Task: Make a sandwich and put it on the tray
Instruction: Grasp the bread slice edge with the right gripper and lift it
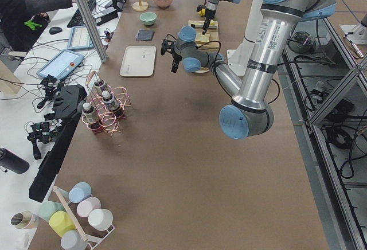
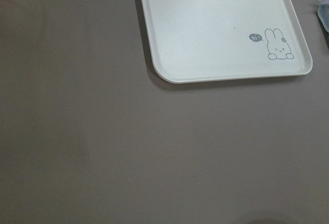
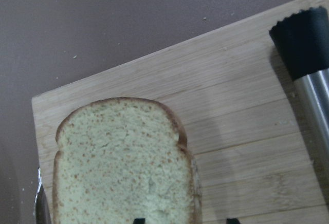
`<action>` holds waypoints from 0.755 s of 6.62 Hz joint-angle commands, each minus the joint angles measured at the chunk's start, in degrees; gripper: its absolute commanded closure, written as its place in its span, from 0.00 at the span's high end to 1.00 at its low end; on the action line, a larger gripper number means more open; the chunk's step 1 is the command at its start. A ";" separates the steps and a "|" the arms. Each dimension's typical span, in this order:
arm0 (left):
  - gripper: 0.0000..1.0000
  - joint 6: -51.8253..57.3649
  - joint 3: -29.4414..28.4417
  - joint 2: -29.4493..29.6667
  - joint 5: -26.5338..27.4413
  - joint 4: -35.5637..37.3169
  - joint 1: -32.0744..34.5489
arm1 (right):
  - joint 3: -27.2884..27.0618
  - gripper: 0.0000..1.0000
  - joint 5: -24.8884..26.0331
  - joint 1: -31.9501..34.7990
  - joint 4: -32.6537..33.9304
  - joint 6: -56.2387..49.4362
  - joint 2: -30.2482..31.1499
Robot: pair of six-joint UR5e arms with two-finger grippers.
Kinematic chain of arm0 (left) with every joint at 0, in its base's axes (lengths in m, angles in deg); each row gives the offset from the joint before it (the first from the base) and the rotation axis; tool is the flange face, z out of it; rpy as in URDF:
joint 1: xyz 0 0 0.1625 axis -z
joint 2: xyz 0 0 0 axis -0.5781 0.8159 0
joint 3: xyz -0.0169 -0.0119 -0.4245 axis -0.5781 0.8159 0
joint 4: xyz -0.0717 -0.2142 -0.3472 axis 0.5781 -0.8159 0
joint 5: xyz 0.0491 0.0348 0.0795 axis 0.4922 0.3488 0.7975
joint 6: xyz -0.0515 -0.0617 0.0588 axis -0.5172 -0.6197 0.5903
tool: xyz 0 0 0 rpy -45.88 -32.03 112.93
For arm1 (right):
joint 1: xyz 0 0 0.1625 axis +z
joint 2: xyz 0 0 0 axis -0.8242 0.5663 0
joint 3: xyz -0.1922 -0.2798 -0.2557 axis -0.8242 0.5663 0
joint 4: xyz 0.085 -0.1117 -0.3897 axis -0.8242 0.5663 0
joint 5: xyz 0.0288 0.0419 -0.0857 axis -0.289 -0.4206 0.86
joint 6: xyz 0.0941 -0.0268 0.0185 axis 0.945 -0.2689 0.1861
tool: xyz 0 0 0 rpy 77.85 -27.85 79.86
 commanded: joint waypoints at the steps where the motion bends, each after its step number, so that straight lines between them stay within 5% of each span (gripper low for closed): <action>1: 0.98 0.00 0.01 -0.09 0.07 0.00 -0.05 | -0.02 0.43 0.91 -1.17 0.00 0.07 -0.07; 2: 0.98 0.00 0.01 -0.09 0.07 0.00 -0.05 | -0.11 0.12 1.00 -1.52 0.00 -0.01 -0.16; 3: 0.98 0.00 0.01 -0.09 0.07 0.00 -0.05 | -0.19 0.00 1.17 -2.31 0.00 -0.10 -0.16; 5: 0.98 -0.09 0.54 -0.09 0.07 0.00 -0.05 | -2.02 0.00 1.62 -2.41 0.00 -0.54 0.10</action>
